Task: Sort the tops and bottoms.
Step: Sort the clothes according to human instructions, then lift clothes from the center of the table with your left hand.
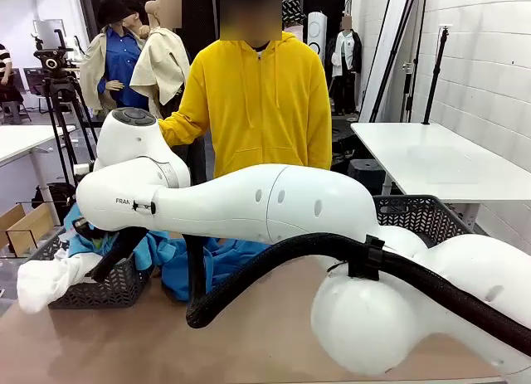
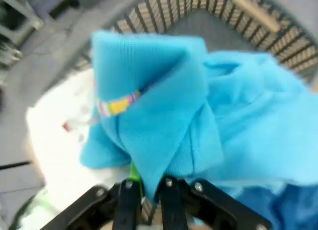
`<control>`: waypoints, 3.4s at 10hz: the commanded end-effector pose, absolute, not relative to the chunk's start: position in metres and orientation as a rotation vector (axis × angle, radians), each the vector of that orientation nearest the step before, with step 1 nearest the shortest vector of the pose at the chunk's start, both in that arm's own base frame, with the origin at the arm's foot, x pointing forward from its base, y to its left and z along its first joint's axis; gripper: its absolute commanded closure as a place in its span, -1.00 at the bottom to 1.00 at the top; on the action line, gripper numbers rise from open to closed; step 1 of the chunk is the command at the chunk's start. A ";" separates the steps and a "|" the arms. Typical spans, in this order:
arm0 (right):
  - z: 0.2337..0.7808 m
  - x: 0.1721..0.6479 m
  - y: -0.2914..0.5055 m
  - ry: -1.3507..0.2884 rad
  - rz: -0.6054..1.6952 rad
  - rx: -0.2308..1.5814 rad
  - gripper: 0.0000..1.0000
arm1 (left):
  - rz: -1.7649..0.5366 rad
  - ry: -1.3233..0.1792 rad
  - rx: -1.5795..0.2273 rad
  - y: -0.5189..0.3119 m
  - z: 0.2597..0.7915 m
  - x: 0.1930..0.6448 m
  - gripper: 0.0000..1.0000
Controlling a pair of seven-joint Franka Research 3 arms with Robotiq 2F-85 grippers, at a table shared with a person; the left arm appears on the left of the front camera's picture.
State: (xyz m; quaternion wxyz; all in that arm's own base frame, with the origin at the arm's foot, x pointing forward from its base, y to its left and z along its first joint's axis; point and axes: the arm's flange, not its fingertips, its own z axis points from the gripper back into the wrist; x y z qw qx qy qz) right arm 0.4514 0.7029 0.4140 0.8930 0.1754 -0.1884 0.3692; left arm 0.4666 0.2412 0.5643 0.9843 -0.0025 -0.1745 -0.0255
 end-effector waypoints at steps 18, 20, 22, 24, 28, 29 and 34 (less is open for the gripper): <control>0.483 0.433 0.686 -0.418 0.816 0.159 -1.00 | -0.061 -0.343 0.012 0.242 0.565 0.464 -1.00; 0.483 0.433 0.686 -0.418 0.816 0.159 -1.00 | -0.061 -0.343 0.012 0.242 0.565 0.464 -1.00; 0.483 0.433 0.686 -0.418 0.816 0.159 -1.00 | -0.061 -0.343 0.012 0.242 0.565 0.464 -1.00; 0.483 0.433 0.686 -0.418 0.816 0.159 -1.00 | -0.061 -0.343 0.012 0.242 0.565 0.464 -1.00; 0.509 0.419 0.596 -0.443 0.737 0.120 -1.00 | -0.061 -0.343 0.012 0.242 0.565 0.464 -1.00; 0.517 0.407 0.553 -0.427 0.715 0.058 -1.00 | -0.051 -0.351 -0.005 0.241 0.564 0.466 -1.00; 0.530 0.320 0.351 -0.369 0.441 -0.246 -1.00 | -0.327 -0.571 -0.092 0.102 0.621 0.470 -1.00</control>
